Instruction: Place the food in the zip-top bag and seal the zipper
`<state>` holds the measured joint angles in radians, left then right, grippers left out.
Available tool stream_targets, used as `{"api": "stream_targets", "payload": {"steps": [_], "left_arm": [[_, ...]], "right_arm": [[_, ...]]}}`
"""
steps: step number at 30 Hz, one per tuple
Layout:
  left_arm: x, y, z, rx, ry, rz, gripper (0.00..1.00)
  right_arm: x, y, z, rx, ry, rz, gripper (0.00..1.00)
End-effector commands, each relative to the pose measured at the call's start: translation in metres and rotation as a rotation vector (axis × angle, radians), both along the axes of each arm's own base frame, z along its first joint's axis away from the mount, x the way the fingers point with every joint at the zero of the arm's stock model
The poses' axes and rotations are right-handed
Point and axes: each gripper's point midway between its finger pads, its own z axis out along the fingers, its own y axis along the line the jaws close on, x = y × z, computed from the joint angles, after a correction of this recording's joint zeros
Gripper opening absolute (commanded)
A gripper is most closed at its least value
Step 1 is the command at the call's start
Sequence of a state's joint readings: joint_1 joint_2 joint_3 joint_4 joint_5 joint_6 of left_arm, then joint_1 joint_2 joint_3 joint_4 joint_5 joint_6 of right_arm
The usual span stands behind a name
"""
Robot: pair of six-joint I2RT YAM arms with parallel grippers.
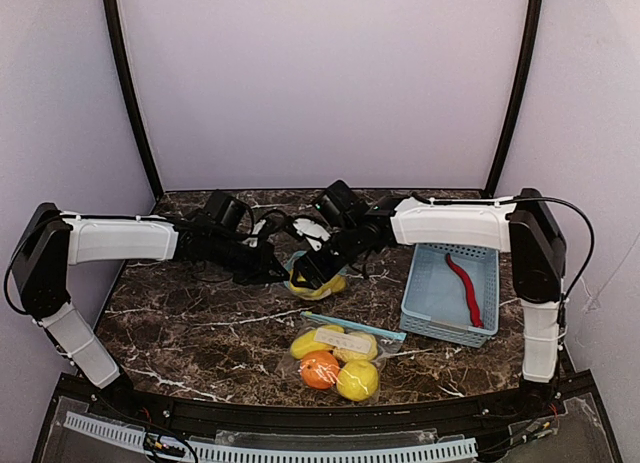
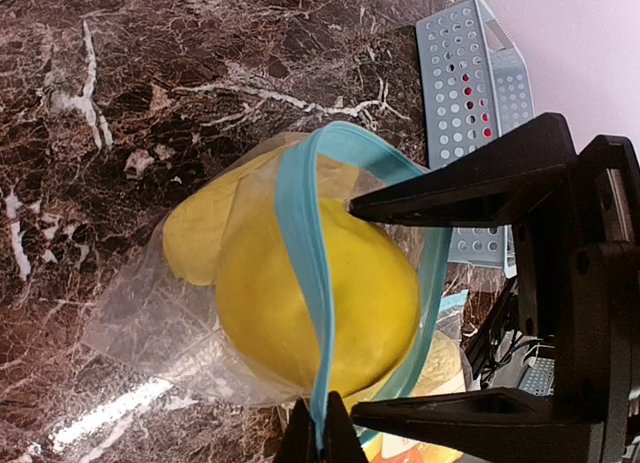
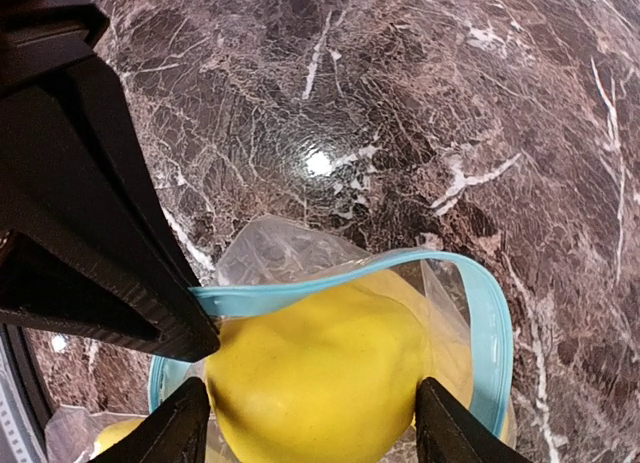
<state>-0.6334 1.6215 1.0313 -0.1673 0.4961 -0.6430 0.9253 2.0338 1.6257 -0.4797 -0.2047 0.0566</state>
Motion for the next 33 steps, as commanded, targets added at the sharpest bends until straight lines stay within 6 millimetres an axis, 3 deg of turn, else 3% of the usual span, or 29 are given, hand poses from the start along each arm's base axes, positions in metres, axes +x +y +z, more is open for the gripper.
{"api": "stream_targets", "payload": {"steps": [1, 3, 7, 11, 19, 24, 33], "left_arm": [[0.004, 0.007, 0.008, -0.014, -0.035, 0.025, 0.01], [0.003, 0.009, 0.006, -0.01, -0.033, 0.029, 0.01], [0.003, 0.011, 0.004, -0.004, -0.029, 0.032, 0.01], [0.004, 0.012, 0.003, 0.001, -0.031, 0.035, 0.01], [0.004, 0.013, 0.003, 0.005, -0.028, 0.036, 0.01], [0.005, 0.014, 0.002, 0.011, -0.029, 0.036, 0.01], [0.006, 0.013, 0.003, 0.017, -0.03, 0.034, 0.01]], "right_arm": [[-0.01, -0.007, 0.043, 0.043, -0.04, -0.001, 0.76], [-0.016, -0.011, 0.064, 0.079, -0.05, 0.007, 0.82], [-0.018, -0.032, 0.086, 0.108, -0.065, -0.037, 0.85], [-0.009, -0.064, 0.071, 0.074, -0.042, -0.105, 0.83], [-0.001, -0.104, 0.021, -0.021, 0.009, -0.152, 0.55], [-0.005, -0.107, 0.009, -0.039, 0.028, -0.142, 0.43], [-0.002, -0.097, 0.005, -0.015, 0.037, -0.125, 0.32]]}}
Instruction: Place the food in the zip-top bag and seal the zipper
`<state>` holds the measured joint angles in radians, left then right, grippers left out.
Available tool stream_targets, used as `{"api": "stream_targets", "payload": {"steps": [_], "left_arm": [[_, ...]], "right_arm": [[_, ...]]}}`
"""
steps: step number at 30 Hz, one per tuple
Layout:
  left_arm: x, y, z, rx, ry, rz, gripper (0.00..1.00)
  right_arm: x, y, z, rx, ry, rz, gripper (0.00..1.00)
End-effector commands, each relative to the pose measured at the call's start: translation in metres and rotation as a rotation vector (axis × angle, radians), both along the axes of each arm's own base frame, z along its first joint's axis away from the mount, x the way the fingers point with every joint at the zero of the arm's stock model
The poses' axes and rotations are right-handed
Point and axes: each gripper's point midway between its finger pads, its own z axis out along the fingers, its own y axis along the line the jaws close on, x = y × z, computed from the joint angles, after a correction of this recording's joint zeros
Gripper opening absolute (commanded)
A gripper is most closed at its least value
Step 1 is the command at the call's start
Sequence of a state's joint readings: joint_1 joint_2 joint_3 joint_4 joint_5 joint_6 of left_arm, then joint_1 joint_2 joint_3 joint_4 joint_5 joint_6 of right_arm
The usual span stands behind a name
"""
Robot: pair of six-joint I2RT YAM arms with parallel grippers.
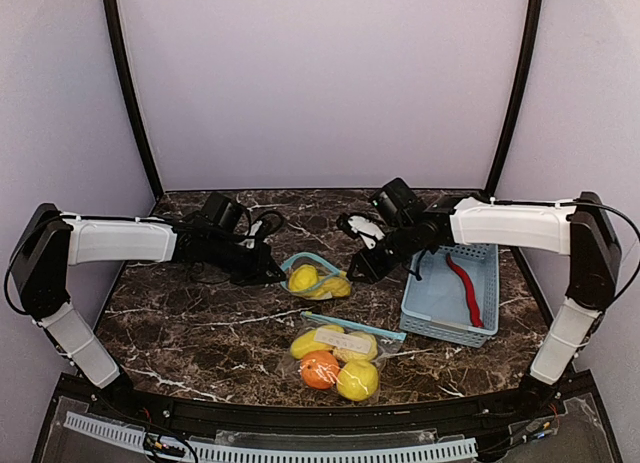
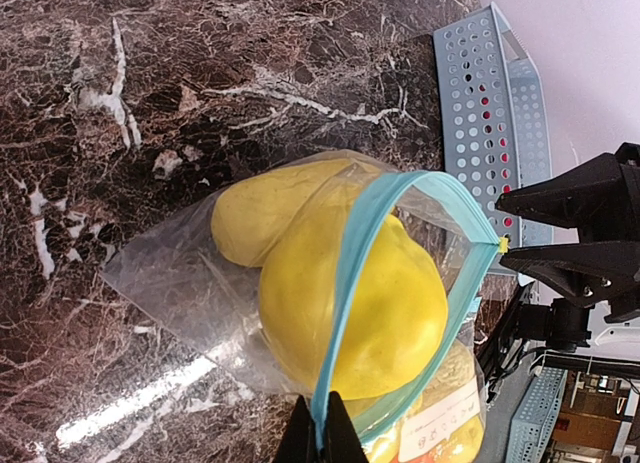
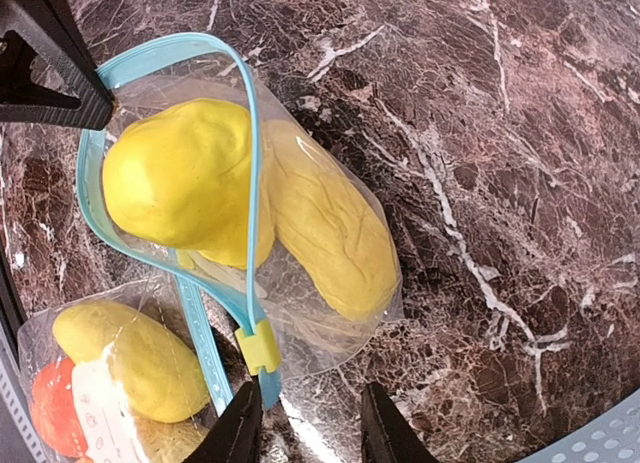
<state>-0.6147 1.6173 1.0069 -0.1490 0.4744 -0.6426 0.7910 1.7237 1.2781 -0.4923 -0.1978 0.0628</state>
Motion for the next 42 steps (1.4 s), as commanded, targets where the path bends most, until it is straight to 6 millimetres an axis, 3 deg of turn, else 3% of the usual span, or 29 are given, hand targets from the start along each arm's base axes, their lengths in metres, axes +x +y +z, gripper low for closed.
{"api": "stream_targets", "payload": {"steps": [1, 6, 10, 13, 15, 18, 21, 22, 24, 32, 37, 42], "left_arm": [[0.0, 0.004, 0.009, 0.003, -0.02, 0.001, 0.01], [0.001, 0.004, 0.011, 0.003, -0.023, 0.002, 0.01], [0.002, 0.005, 0.009, 0.013, -0.025, 0.004, 0.01], [0.004, 0.009, 0.009, 0.042, -0.041, 0.013, 0.08], [0.006, 0.013, 0.012, 0.068, -0.071, 0.017, 0.23], [0.011, 0.018, 0.018, 0.098, -0.112, 0.019, 0.6], [0.012, 0.014, 0.025, 0.091, -0.141, -0.007, 0.79], [0.013, 0.013, 0.026, 0.089, -0.146, -0.012, 0.91], [0.015, 0.011, 0.028, 0.089, -0.162, -0.03, 0.98], [0.032, -0.001, 0.044, 0.202, -0.31, -0.116, 0.99], [0.032, -0.021, 0.039, 0.335, -0.429, -0.261, 0.99], [0.033, -0.03, 0.022, 0.458, -0.455, -0.361, 0.99]], "right_arm": [[0.002, 0.011, -0.004, 0.029, 0.008, 0.02, 0.31], [0.003, 0.015, -0.005, 0.036, 0.013, 0.03, 0.21], [0.002, 0.017, -0.002, 0.047, 0.009, 0.037, 0.0], [-0.002, 0.018, 0.004, 0.061, 0.005, 0.045, 0.0], [-0.004, 0.018, 0.006, 0.069, 0.007, 0.048, 0.0], [-0.006, 0.017, 0.007, 0.076, 0.011, 0.043, 0.0], [-0.007, 0.017, 0.006, 0.079, 0.024, 0.041, 0.0], [-0.007, 0.018, 0.006, 0.081, 0.026, 0.042, 0.0], [-0.008, 0.02, 0.007, 0.088, 0.029, 0.044, 0.0], [-0.009, 0.022, 0.007, 0.091, 0.031, 0.051, 0.0], [-0.009, 0.022, 0.006, 0.09, 0.035, 0.053, 0.0], [-0.009, 0.021, 0.006, 0.09, 0.034, 0.05, 0.0]]}}
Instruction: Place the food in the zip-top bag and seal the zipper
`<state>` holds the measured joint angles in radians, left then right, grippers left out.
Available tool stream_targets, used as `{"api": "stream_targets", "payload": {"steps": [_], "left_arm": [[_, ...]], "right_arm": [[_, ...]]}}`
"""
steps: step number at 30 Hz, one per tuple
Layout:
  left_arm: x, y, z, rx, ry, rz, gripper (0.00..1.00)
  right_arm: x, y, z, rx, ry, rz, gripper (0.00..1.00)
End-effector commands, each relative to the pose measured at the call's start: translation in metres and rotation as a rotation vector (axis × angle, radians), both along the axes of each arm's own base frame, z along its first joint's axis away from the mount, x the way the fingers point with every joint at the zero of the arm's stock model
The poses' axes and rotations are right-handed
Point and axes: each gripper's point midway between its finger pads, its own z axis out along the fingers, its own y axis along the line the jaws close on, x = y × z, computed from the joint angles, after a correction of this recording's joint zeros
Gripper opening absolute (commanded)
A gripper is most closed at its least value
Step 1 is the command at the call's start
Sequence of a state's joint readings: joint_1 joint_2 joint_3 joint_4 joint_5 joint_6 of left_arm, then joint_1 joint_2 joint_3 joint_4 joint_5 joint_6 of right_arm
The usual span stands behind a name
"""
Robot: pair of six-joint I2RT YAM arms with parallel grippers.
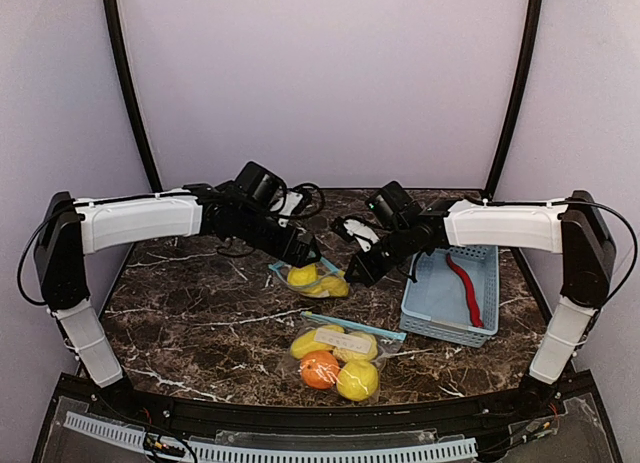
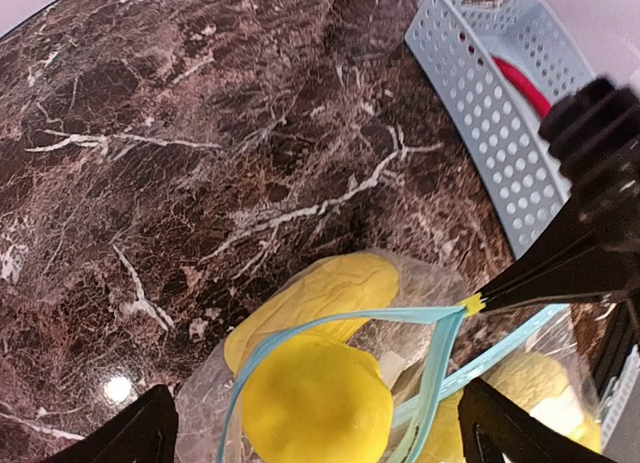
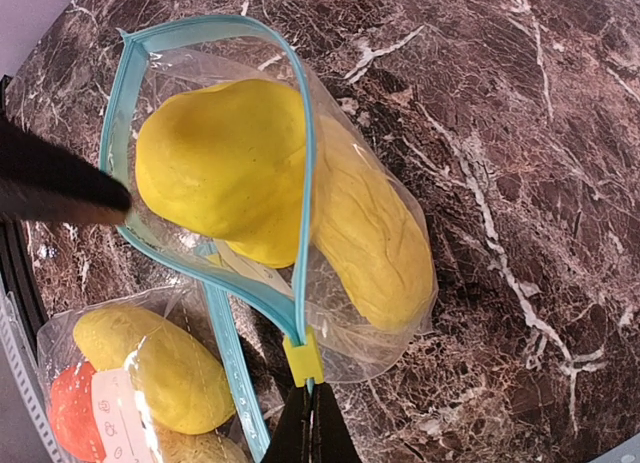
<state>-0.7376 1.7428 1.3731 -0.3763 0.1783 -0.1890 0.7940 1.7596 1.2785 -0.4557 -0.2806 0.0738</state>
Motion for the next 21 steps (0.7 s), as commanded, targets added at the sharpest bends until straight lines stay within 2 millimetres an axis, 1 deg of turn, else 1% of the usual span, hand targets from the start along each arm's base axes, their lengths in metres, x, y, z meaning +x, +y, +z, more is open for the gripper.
{"api": "stream_targets", "payload": {"steps": [1, 5, 8, 11, 18, 21], "left_arm": [[-0.007, 0.008, -0.025, 0.192, -0.023, -0.082, 0.99], [-0.007, 0.012, -0.038, 0.247, -0.023, -0.09, 0.99], [-0.006, 0.019, -0.053, 0.305, -0.011, -0.083, 0.99], [-0.004, 0.029, -0.063, 0.358, -0.01, -0.056, 0.99], [0.003, 0.051, -0.075, 0.447, -0.023, 0.03, 0.99], [0.007, 0.058, -0.078, 0.451, -0.008, 0.073, 0.98]], "right_arm": [[-0.002, 0.007, 0.013, 0.039, -0.019, 0.008, 0.0], [-0.002, 0.006, 0.012, 0.036, -0.018, 0.007, 0.0], [-0.003, 0.006, 0.011, 0.032, -0.018, 0.005, 0.0], [-0.003, 0.004, 0.011, 0.025, -0.019, 0.002, 0.0], [-0.006, 0.0, 0.01, 0.021, -0.011, -0.004, 0.0], [-0.008, 0.0, 0.009, 0.023, -0.003, -0.002, 0.0]]}}
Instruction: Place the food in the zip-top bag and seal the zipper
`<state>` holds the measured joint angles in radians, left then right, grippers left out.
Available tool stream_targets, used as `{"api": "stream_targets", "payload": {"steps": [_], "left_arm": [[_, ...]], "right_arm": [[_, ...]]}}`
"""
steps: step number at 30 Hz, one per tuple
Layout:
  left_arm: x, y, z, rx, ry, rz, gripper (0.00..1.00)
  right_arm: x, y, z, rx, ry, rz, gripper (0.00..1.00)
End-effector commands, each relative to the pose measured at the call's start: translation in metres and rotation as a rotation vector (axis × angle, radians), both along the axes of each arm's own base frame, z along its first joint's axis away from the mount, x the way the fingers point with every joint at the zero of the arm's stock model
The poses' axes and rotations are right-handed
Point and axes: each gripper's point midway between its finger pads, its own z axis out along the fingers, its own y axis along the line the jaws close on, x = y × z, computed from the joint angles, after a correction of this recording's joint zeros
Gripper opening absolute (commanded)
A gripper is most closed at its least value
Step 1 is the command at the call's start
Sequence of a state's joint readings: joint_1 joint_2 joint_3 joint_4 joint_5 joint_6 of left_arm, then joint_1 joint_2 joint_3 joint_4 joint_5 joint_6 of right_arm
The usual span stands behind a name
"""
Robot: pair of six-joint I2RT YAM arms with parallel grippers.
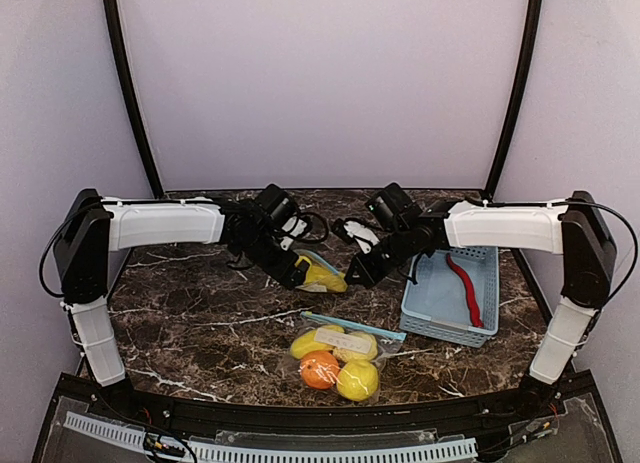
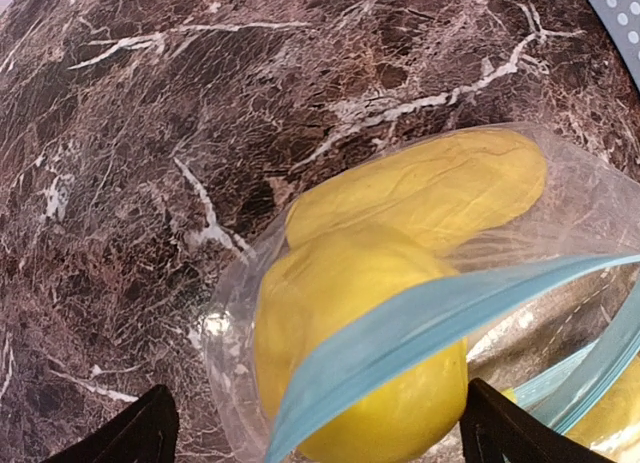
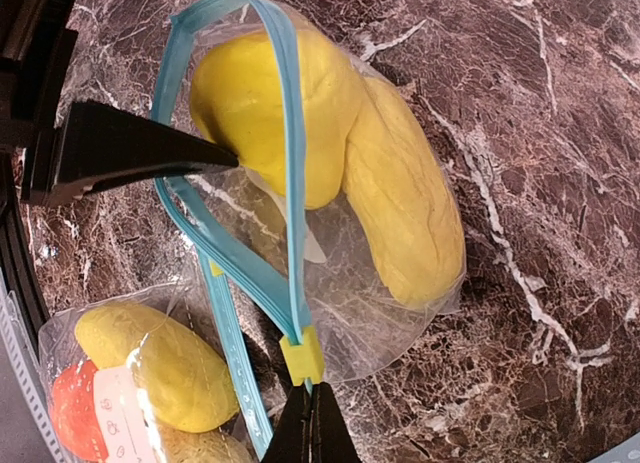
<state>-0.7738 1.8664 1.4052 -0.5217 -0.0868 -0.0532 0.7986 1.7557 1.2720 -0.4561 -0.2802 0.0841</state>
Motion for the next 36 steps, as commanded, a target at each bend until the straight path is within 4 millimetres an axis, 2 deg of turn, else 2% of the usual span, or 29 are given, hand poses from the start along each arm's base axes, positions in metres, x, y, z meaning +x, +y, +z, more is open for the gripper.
{"api": "stream_targets", "payload": {"steps": [1, 12, 16, 21, 22, 23, 26, 29, 30, 31, 33, 36], "left_arm": [[0.003, 0.025, -0.014, 0.07, 0.013, 0.084, 0.97], [0.017, 0.016, -0.007, -0.032, 0.002, 0.133, 0.92], [0.019, 0.015, 0.021, -0.06, -0.077, 0.08, 0.94], [0.012, 0.017, 0.081, -0.129, -0.245, -0.045, 0.96], [0.01, 0.015, 0.085, -0.149, -0.265, -0.065, 0.96], [0.003, 0.01, 0.099, -0.189, -0.286, -0.12, 0.96], [-0.018, -0.013, 0.118, -0.339, -0.305, -0.272, 0.95], [-0.05, -0.044, 0.133, -0.507, -0.298, -0.455, 0.91], [-0.053, -0.051, 0.139, -0.547, -0.329, -0.492, 0.9], [-0.063, -0.059, 0.142, -0.583, -0.324, -0.546, 0.88], [-0.07, -0.072, 0.144, -0.636, -0.313, -0.608, 0.83], [-0.074, -0.088, 0.139, -0.693, -0.269, -0.673, 0.74]], "right_arm": [[-0.006, 0.0, 0.011, 0.028, -0.009, 0.003, 0.0], [-0.007, -0.002, 0.014, 0.032, -0.019, -0.006, 0.0], [-0.007, 0.0, 0.022, 0.056, -0.032, 0.006, 0.0], [-0.011, 0.001, 0.025, 0.07, -0.041, 0.039, 0.0], [-0.012, 0.002, 0.026, 0.078, -0.042, 0.048, 0.0], [-0.014, 0.003, 0.028, 0.091, -0.041, 0.062, 0.0], [-0.019, 0.007, 0.034, 0.135, -0.047, 0.092, 0.0], [-0.022, 0.01, 0.037, 0.163, -0.038, 0.109, 0.0], [-0.022, 0.011, 0.037, 0.17, -0.036, 0.115, 0.0], [-0.022, 0.011, 0.037, 0.175, -0.033, 0.119, 0.0], [-0.023, 0.012, 0.036, 0.188, -0.026, 0.128, 0.0], [-0.024, 0.012, 0.036, 0.202, -0.019, 0.132, 0.0]]}}
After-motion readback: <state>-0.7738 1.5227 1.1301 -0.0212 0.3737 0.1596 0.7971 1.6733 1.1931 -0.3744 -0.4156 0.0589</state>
